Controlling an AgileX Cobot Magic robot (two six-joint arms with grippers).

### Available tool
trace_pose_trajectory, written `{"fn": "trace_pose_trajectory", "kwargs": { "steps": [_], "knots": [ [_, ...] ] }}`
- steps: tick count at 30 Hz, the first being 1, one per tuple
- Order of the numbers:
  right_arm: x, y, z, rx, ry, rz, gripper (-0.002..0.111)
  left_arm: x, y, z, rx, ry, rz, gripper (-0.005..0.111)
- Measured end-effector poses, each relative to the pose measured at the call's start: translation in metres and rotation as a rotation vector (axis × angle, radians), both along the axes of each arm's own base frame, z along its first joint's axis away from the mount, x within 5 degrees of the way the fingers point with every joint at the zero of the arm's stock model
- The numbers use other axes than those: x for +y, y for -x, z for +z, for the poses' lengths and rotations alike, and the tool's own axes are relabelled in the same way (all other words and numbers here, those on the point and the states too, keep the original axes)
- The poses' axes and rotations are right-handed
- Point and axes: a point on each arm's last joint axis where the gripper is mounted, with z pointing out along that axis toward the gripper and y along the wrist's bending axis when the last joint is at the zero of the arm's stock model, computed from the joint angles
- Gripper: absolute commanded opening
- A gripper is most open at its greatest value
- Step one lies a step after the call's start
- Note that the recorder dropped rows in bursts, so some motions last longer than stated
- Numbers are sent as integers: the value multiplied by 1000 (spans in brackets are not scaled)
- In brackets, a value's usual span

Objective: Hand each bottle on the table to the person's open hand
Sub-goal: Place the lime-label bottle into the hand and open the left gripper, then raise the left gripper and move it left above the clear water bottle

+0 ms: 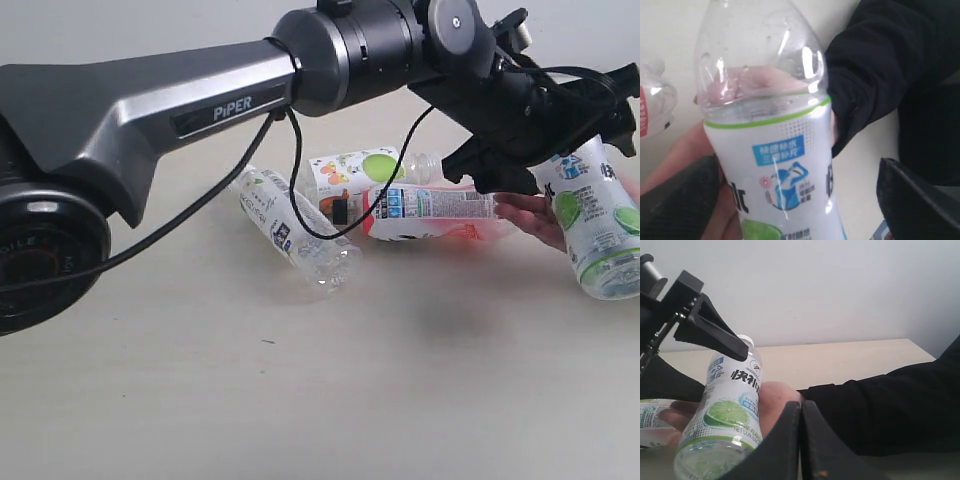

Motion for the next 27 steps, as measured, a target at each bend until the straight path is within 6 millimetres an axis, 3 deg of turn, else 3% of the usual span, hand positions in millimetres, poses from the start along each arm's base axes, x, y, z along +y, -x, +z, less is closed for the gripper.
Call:
{"fn": "trace_pose_trajectory", "kwargs": {
  "steps": [8,17,20,27],
  "knots": [
    [0,0,0,0,0,0,0,14,3,23,-31,-67,-65,81],
    [0,0,0,0,0,0,0,39,10,45,-120,-268,-180,79],
    [0,0,0,0,0,0,0,49,13,56,-157,-322,-224,67],
    [0,0,0,0,0,0,0,70,21,83,-230,-432,-288,16]
  ]
}}
